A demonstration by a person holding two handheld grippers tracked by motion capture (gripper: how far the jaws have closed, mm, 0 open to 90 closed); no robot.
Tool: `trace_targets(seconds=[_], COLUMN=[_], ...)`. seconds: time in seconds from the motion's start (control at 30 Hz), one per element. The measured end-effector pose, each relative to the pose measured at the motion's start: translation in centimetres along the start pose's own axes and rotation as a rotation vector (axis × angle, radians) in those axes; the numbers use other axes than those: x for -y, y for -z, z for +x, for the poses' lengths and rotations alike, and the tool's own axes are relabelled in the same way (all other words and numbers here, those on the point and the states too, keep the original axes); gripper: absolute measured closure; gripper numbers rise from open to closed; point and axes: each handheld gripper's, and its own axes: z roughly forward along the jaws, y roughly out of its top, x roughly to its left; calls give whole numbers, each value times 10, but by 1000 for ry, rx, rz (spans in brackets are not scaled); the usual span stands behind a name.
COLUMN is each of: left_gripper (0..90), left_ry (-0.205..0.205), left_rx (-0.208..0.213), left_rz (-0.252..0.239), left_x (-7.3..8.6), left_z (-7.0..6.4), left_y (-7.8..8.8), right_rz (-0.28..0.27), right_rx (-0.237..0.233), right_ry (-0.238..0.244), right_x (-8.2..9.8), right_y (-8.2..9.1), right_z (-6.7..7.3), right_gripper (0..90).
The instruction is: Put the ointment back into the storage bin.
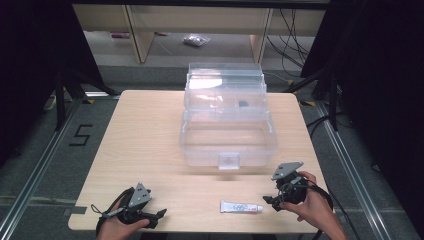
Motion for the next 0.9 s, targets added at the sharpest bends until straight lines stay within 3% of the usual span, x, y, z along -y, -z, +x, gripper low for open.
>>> trace_targets(seconds=[0.13,0.27,0.43,0.83,0.9], left_gripper=[159,159,159,159,159], left_ry=[2,16,8,-2,0], left_rx=[0,-1,-1,0,0], left_rz=[-2,-4,-4,0,2], left_x=[0,0,0,0,0], left_z=[0,-1,-1,0,0], left_y=[0,-1,-1,0,0], right_rz=[33,71,97,197,217], right_rx=[-30,-55,-70,-141,-137], right_ry=[40,121,141,281,277], right_x=[-10,-20,-26,-45,-48], right_y=[1,1,-1,-16,-18], right_z=[7,12,18,27,29], right_gripper=[225,254,282,369,381])
